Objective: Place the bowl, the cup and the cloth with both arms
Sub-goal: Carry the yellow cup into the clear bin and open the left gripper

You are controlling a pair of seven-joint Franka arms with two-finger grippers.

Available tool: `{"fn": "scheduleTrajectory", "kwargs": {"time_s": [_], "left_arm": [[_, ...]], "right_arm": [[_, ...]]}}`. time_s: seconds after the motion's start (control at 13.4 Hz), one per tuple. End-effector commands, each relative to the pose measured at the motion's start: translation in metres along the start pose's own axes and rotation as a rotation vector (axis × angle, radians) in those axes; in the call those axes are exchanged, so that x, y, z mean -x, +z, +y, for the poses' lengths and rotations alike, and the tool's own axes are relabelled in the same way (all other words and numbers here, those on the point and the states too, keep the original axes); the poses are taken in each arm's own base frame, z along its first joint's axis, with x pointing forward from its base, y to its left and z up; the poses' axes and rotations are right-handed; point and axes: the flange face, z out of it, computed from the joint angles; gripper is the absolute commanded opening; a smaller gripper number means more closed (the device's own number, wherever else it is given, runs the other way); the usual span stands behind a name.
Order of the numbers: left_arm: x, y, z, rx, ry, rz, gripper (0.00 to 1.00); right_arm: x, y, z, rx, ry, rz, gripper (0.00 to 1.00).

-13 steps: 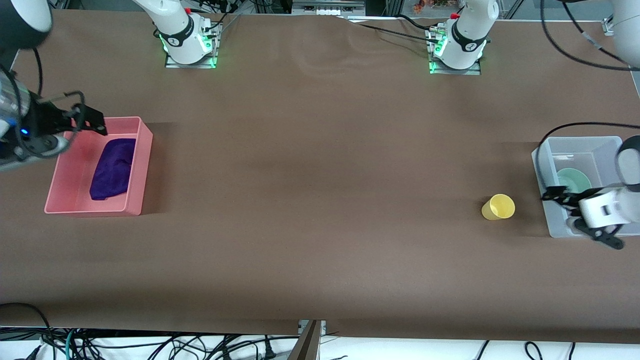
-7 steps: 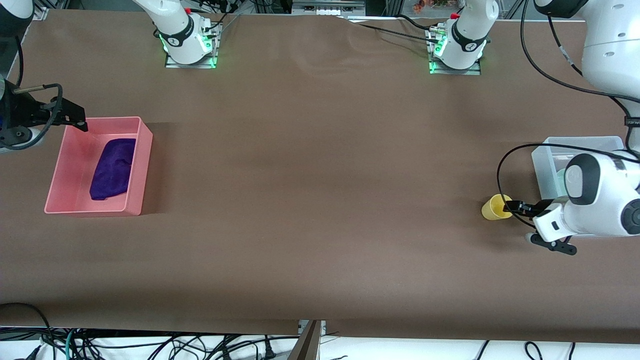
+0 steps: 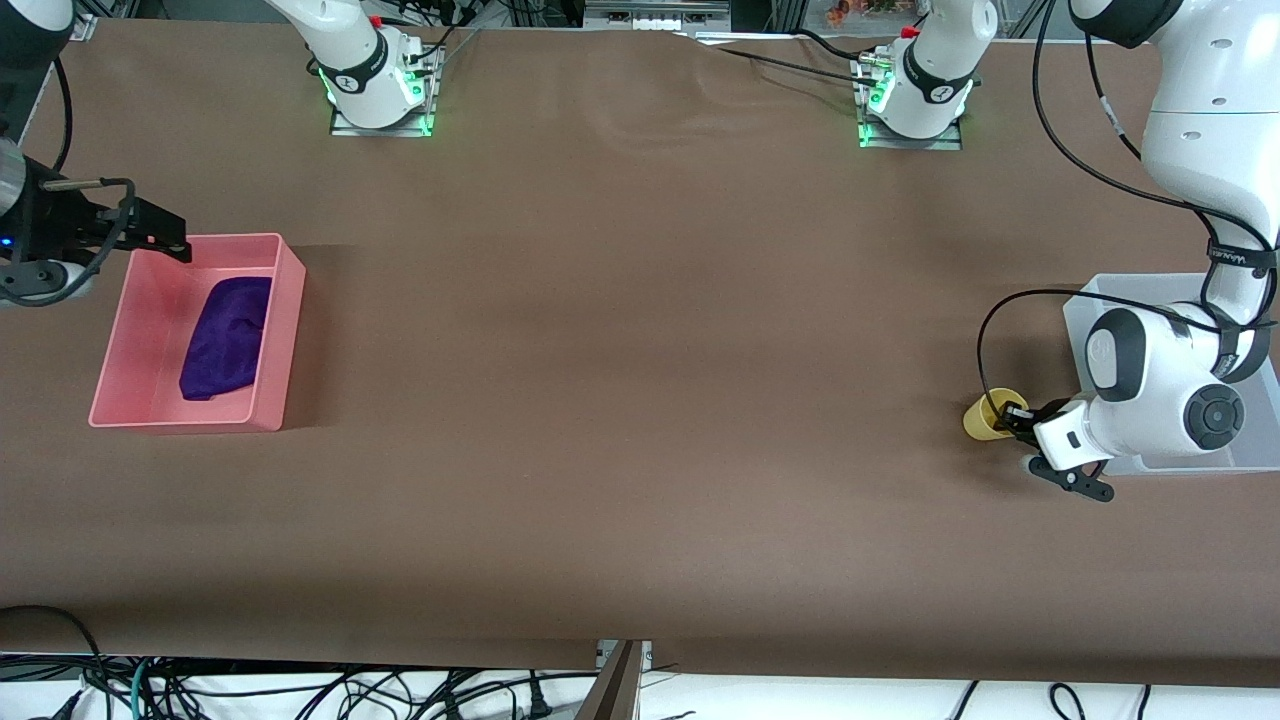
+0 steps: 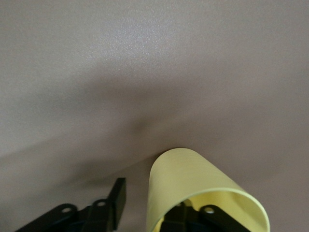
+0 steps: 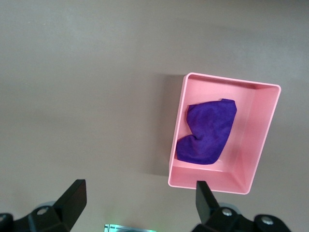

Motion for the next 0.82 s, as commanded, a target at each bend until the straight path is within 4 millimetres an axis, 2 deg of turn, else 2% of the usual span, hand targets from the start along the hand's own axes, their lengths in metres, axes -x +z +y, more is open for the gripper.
{"fn": "scheduleTrajectory", "kwargs": {"time_s": [0.0, 0.22, 0.37, 0.52, 0.75], "left_arm": [[0.005, -0.021, -0.002, 0.004, 0.023, 0.027, 0.00], [0.010, -0.063, 0.004, 0.007, 0.025, 0.005, 0.00], [0.019, -0.101, -0.008, -0.005, 0.018, -0.019, 0.00], [0.039, -0.130, -0.039, -0.012, 0.066, -0.070, 0.00], [0.082, -0.154, -0.090, -0.104, 0.186, -0.178, 0.00]], "right_arm": [[0.000, -0.006, -0.009, -0.001, 0.001, 0.001, 1.00], [0.000, -0.006, -0.006, 0.001, 0.001, 0.001, 1.00], [0.000, -0.006, -0.005, 0.008, 0.002, 0.000, 1.00], [0.001, -0.006, -0.002, 0.008, 0.005, 0.000, 1.00], [0.001, -0.006, -0.002, 0.008, 0.004, 0.000, 1.00]]}}
